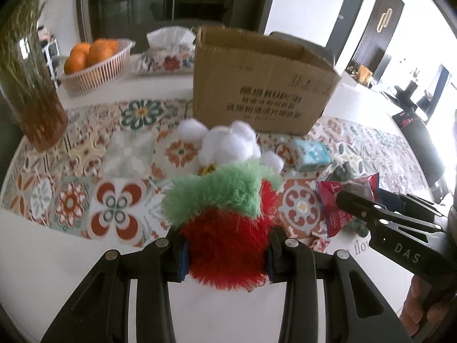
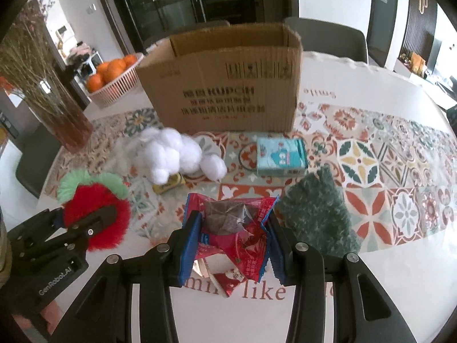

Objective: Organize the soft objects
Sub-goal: 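Carry the red packet and red pompom with both grippers over the cardboard box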

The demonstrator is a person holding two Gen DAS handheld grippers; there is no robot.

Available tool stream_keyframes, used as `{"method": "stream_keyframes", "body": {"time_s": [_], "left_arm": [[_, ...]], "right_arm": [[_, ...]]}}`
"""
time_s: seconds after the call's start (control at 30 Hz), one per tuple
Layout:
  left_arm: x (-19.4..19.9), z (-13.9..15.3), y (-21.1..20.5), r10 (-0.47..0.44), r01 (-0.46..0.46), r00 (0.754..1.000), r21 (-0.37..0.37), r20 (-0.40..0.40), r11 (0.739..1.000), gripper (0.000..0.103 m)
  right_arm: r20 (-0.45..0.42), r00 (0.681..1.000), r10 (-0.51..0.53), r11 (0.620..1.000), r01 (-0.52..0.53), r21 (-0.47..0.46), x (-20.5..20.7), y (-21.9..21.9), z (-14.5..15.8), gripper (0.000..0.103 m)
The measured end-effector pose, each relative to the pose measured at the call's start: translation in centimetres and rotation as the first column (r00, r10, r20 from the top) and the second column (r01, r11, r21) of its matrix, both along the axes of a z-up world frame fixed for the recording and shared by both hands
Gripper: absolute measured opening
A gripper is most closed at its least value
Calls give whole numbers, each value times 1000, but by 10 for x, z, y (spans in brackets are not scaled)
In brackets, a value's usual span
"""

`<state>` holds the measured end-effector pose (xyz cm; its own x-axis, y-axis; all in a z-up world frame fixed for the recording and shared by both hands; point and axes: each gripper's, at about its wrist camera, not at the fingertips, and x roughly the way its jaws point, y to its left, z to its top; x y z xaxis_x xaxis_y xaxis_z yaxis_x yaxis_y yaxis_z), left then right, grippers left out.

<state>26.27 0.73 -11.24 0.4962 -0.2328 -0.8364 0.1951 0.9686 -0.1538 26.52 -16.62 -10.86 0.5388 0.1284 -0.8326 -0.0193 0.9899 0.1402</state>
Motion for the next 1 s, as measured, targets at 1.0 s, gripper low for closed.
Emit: {"method": "stream_keyframes", "body": {"time_s": [1.0], "left_arm": [[38,105,-14,-68,79,959,-30,274,996,39]], "right_arm": [[263,964,-41,998,25,65,29,-12,97,45]]}}
